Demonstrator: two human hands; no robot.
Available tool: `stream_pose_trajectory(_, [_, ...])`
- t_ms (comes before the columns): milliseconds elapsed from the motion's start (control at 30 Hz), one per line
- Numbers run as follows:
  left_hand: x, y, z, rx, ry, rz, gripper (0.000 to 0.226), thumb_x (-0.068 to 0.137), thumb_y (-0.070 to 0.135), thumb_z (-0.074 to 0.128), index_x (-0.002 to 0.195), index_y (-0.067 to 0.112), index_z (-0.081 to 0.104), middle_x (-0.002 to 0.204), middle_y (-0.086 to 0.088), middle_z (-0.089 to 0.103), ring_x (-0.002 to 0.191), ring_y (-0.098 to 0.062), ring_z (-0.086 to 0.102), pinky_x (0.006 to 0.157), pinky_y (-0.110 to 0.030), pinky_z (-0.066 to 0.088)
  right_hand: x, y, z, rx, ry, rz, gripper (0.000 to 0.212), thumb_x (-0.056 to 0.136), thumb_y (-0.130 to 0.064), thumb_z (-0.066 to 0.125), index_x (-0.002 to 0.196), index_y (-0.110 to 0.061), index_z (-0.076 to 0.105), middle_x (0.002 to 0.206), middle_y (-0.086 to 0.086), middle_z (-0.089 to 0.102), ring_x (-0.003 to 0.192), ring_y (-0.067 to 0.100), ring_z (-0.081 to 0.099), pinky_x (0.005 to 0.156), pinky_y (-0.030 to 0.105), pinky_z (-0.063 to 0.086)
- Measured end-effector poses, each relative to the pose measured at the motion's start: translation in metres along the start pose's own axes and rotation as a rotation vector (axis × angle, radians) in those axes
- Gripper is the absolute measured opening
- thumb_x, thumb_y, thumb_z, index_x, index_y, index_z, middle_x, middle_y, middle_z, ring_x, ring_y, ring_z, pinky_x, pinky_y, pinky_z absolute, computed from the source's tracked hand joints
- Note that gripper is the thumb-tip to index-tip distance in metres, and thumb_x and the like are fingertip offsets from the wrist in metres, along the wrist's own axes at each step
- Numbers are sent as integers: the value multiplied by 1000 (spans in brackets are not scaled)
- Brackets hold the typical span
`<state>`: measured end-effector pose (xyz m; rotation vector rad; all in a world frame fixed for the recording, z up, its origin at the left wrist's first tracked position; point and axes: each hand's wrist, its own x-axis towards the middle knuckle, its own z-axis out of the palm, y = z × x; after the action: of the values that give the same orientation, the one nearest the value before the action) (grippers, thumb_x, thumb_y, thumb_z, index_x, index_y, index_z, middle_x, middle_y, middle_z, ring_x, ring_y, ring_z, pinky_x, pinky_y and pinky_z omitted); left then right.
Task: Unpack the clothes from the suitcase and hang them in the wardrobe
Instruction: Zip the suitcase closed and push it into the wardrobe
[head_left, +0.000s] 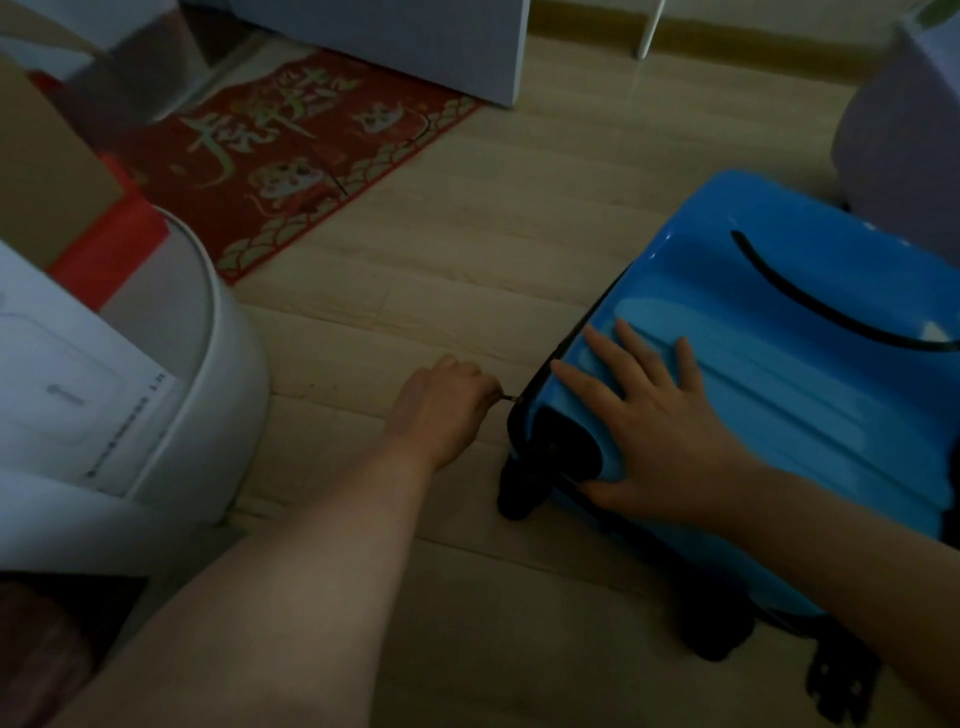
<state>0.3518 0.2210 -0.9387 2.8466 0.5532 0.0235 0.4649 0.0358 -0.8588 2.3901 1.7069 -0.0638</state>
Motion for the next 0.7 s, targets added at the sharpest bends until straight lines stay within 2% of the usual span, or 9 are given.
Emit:
stream_pose_trajectory(67, [2, 1, -2, 11, -9, 10, 31, 100, 33, 38, 122, 29, 59, 113, -1, 62, 111, -24, 49, 78, -33, 40, 1, -1, -2, 43, -35, 12, 106, 66, -67, 59, 148, -38, -1, 158, 5, -8, 145, 30, -13, 112, 59, -9])
stream_pose_trajectory(133, [1, 3, -4, 13, -40, 19, 31, 100, 33, 40, 124, 30, 59, 113, 0, 63, 112, -23, 48, 79, -33, 40, 2, -2, -5, 46, -46, 8, 105, 68, -65, 60, 148, -39, -3, 158, 3, -12, 145, 29, -17, 114, 56, -10])
stream_pose_trajectory(233, [-3, 4, -4, 22, 3, 6, 31, 99, 32, 41, 122, 30, 62, 106, -1, 66, 109, -22, 49, 75, -32, 40, 4, 0, -10, 54, -22, -5, 103, 67, -68, 58, 148, -40, 0, 159, 3, -6, 146, 28, -10, 114, 54, -6])
stream_pose_trajectory(367, [-4, 3, -8, -80, 179, -95, 27, 95, 22, 50, 114, 27, 68, 92, -8, 68, 101, -26, 53, 72, -33, 44, 21, 14, -31, 133, 26, 88, 100, 68, -65, 61, 148, -41, 7, 160, -3, -1, 147, 21, -1, 117, 54, 6])
stream_pose_trajectory(500, [3, 7, -18, -133, 325, -119, 31, 84, 16, 46, 95, 17, 75, 77, -15, 67, 88, -33, 57, 63, -35, 43, 39, 22, -42, 188, 80, 156, 96, 69, -60, 63, 149, -39, 13, 160, -2, 5, 147, 23, 7, 114, 57, 15])
stream_pose_trajectory(600, [0, 7, -20, -111, 349, -167, 21, 74, 3, 55, 82, 8, 74, 68, -18, 64, 78, -35, 58, 56, -32, 39, 57, 15, -38, 193, 86, 202, 94, 72, -58, 62, 149, -37, 12, 160, 0, 4, 147, 27, 4, 113, 59, 12])
stream_pose_trajectory(700, [-2, 6, -20, -120, 303, -281, 13, 78, 0, 58, 81, 4, 70, 77, -19, 64, 86, -34, 57, 60, -29, 28, 83, 3, -33, 191, 77, 237, 93, 74, -57, 61, 149, -35, 12, 159, 3, 2, 146, 31, 1, 110, 65, 9])
